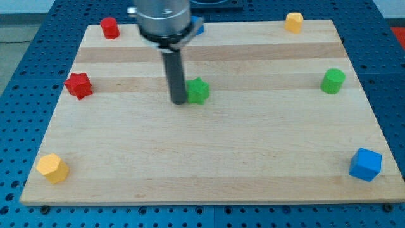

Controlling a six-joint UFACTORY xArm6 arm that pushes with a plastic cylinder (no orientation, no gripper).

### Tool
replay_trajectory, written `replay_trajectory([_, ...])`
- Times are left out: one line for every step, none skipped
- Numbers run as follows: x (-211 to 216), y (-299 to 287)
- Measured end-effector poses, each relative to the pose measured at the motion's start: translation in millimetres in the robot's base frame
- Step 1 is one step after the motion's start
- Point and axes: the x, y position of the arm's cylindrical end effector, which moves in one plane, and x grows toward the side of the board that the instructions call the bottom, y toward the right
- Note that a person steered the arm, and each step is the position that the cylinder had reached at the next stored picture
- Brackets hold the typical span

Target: Push the blue cube diagonally to the bottom right of the board

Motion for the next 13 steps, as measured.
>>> replay_trajectory([-10, 33])
replay_trajectory([-7, 18])
replay_trajectory([74, 12])
replay_trajectory([152, 91])
replay_trajectory([191, 155])
replay_trajectory([166, 126])
replay_trajectory([93, 163])
replay_trajectory([66, 298])
replay_trajectory([96, 386])
replay_trajectory([161, 350])
replay_trajectory([182, 287])
replay_trajectory([168, 253])
replay_trajectory([148, 298])
